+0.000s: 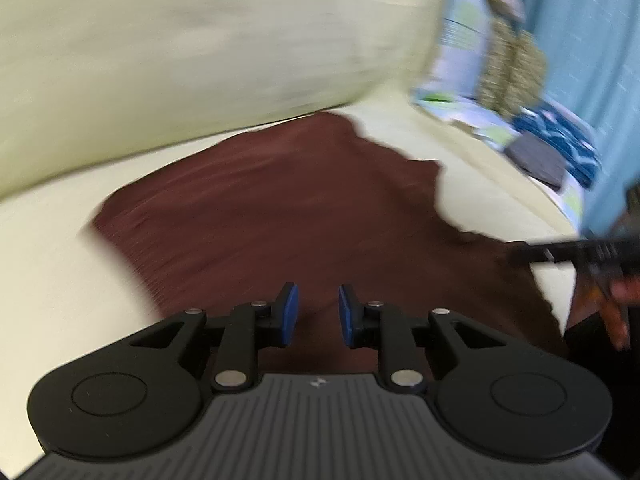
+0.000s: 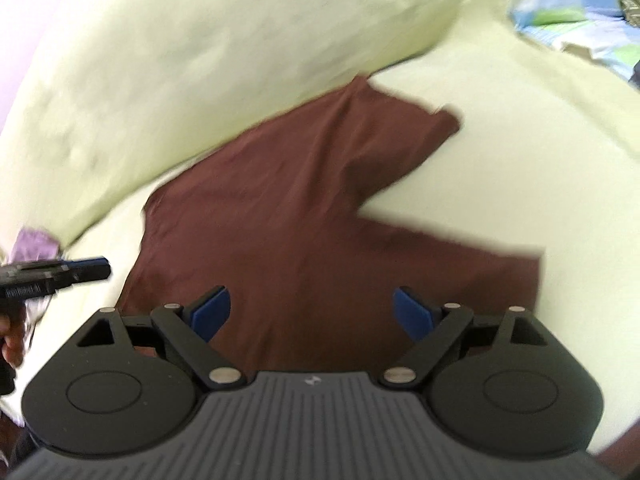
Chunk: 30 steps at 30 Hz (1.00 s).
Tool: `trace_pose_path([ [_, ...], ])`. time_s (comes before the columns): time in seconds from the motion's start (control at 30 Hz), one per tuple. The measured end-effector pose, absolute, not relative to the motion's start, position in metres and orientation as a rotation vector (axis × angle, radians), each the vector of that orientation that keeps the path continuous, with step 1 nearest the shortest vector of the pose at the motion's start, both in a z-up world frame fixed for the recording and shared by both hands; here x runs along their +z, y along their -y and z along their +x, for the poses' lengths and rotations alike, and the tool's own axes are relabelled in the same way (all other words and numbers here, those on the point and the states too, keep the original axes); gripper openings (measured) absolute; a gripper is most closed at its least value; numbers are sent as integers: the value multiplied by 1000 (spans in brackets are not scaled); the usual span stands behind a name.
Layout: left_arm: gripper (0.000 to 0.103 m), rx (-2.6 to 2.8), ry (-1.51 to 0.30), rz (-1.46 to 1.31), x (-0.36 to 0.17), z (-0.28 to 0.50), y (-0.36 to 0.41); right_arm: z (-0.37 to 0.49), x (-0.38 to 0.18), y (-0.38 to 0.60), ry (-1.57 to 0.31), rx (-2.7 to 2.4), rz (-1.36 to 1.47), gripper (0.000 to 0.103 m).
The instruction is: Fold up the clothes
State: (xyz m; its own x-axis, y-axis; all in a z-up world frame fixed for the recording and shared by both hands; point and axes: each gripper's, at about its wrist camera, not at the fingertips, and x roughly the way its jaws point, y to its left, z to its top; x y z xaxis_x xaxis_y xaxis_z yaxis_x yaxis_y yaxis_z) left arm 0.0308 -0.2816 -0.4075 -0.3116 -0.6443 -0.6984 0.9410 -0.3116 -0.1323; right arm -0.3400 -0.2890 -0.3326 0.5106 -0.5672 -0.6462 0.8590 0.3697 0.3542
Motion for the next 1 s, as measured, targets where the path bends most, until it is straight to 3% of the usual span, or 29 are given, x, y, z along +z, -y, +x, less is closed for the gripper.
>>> trace_pose_path([
  [0.07, 29, -1894, -582, 722, -413, -3, 301, -351, -330, 314, -441, -974, 731, 85],
  [0.33, 29, -1989, -348, 915, -437, -116, 359, -386, -344, 432, -403, -1012, 846, 65],
  [0.43, 21, -1977, -276, 950, -446, -133, 367, -391, -356, 467, -372, -989, 930, 61],
  [0.67, 20, -1939, -217, 1035, -460, -146, 373, -388, -374, 496, -344, -970, 998, 53],
  [0.7, 20, -1937, -227, 1045, -462, -147, 374, -387, -375, 496, -343, -969, 995, 46],
  [0.73, 9, -1937, -238, 1054, -465, -148, 375, -386, -375, 496, -348, -969, 993, 39],
  [0.8, 6, -1960, -259, 1049, -467, -149, 374, -382, -376, 498, -387, -977, 969, 4],
  [0.93, 5, -1982, -263, 1054, -470, -150, 373, -383, -369, 497, -413, -1022, 889, 5],
  [1.0, 5, -1996, -284, 1038, -470, -146, 374, -377, -364, 498, -425, -1040, 841, 16],
])
